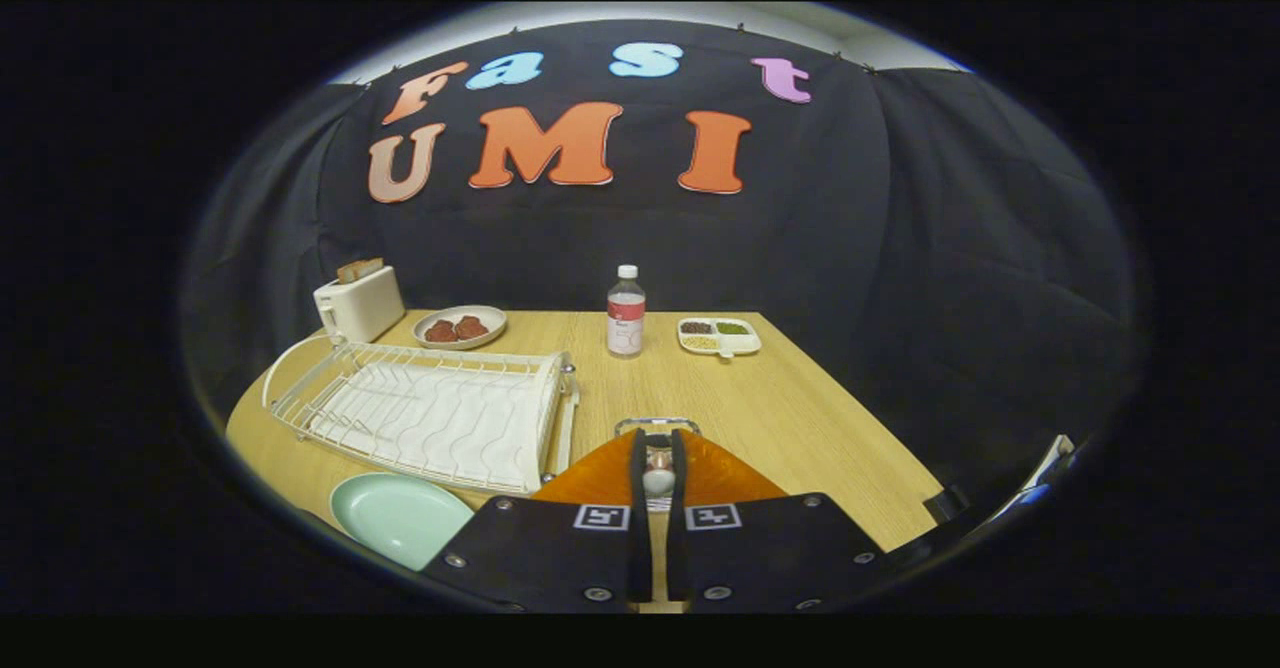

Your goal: Take the plate from the dish rack, then take the spoon from the basket and place it into the plate.

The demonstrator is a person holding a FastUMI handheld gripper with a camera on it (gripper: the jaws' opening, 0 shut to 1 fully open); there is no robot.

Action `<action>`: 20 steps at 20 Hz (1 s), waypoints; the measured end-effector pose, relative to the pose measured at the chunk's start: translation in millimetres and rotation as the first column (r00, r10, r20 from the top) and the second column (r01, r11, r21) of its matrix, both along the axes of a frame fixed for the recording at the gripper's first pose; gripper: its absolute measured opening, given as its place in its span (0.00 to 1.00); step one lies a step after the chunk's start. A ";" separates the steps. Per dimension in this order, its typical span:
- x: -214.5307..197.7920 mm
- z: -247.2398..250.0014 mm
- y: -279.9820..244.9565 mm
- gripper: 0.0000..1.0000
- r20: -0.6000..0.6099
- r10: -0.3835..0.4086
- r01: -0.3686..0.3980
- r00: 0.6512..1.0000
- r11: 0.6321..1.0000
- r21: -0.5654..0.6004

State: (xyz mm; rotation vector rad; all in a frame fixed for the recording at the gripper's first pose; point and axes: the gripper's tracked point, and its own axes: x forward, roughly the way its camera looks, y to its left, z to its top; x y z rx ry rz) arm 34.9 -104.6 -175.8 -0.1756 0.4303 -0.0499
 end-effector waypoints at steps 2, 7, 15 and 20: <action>-8.5 9.1 8.1 0.06 0.010 0.002 -0.002 1.000 1.000 -0.005; -34.2 28.1 33.1 0.06 0.040 0.005 -0.004 0.999 1.000 -0.018; -74.1 34.8 84.6 0.06 0.043 0.047 -0.047 0.998 0.999 0.002; -95.7 24.7 121.3 0.06 0.018 0.116 -0.116 0.993 0.993 0.010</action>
